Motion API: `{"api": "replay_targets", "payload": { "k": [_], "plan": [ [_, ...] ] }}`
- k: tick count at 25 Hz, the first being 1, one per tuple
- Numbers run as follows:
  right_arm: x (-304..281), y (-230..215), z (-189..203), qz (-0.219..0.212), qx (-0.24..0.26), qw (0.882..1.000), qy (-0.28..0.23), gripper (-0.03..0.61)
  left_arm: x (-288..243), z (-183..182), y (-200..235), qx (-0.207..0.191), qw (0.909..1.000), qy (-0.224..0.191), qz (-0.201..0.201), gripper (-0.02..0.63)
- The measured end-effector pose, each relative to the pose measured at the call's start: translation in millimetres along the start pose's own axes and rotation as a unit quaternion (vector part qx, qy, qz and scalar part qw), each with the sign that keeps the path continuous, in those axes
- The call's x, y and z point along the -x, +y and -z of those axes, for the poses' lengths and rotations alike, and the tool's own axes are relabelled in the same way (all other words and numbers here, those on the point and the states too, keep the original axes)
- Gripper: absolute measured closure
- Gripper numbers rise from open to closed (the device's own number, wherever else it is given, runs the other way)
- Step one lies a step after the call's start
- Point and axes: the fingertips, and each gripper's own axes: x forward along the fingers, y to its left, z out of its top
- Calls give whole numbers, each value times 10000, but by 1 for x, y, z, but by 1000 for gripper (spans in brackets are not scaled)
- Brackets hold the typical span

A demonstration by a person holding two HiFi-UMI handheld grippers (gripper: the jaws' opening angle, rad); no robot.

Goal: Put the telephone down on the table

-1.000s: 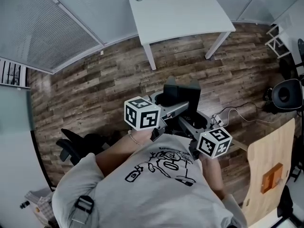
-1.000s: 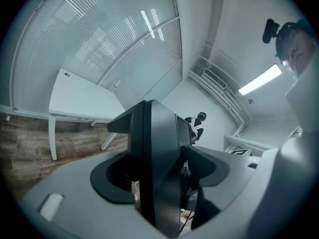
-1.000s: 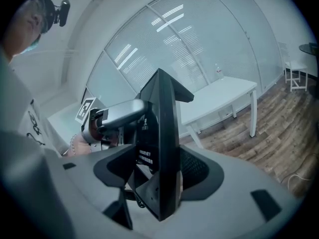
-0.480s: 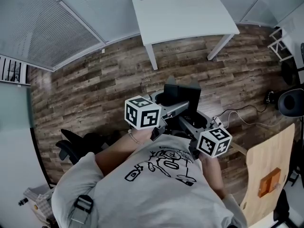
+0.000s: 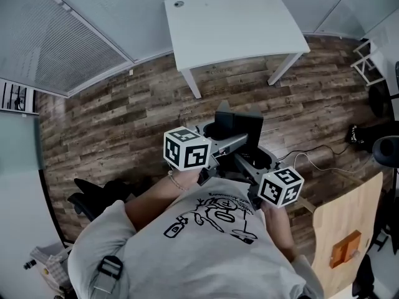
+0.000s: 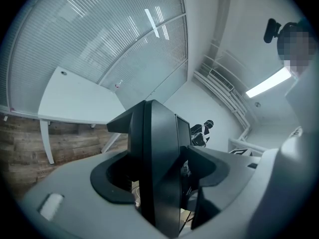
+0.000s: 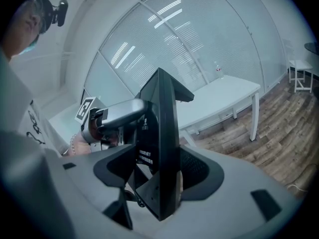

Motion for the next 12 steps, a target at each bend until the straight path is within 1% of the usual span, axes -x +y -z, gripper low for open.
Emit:
{"api": "replay_targets", "payload": {
  "k": [12],
  "plan": [
    [16,-87,-59,-66,-98,9999,33,319,-98,-42,4,42,9999,60,-86,288]
  ]
}}
